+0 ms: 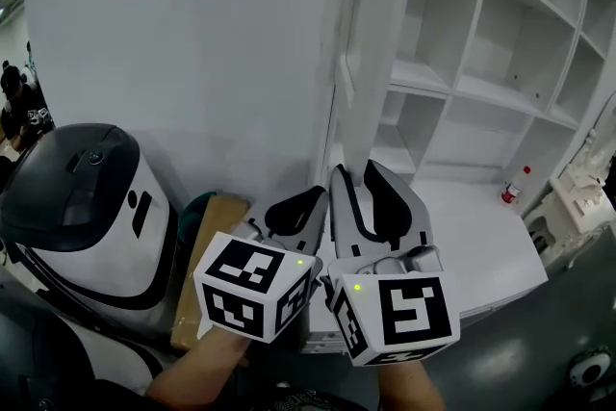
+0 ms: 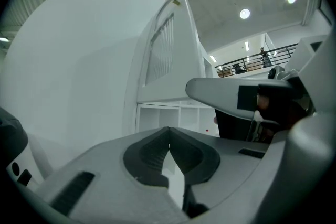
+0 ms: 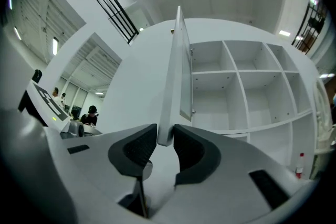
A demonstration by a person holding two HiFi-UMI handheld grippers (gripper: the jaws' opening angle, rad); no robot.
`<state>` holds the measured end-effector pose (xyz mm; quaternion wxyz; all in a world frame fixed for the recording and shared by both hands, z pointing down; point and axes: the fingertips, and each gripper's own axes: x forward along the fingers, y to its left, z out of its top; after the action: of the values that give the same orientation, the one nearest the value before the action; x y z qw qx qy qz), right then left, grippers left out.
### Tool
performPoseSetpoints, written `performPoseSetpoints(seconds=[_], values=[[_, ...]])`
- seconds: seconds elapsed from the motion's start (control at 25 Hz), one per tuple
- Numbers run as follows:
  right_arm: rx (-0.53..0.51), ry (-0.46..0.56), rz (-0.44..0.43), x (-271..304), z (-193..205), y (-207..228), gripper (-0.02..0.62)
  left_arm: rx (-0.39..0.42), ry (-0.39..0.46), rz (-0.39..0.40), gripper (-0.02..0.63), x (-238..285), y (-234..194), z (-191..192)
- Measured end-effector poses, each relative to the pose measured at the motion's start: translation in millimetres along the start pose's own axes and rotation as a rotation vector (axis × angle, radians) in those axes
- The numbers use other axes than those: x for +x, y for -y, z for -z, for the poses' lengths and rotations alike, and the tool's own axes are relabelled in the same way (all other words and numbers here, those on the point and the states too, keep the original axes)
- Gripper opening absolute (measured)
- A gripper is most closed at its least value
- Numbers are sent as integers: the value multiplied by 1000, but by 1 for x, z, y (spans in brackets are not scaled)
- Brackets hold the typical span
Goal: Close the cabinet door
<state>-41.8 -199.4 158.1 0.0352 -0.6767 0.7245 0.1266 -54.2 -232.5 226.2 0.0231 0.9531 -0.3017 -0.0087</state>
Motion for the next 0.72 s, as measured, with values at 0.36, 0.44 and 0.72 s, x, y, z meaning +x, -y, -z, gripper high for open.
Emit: performPoseSetpoints(seconds=[0.36,0.44,0.72], values=[[21,25,69,-2,-1,9,91,-8,2,72,12,5,-4,2],[27,27,78,-3,-1,11,87,-2,3,89,12,8,-1,2],[48,41,97,-8,0,21,83,16,7,125,12,14,11,0]])
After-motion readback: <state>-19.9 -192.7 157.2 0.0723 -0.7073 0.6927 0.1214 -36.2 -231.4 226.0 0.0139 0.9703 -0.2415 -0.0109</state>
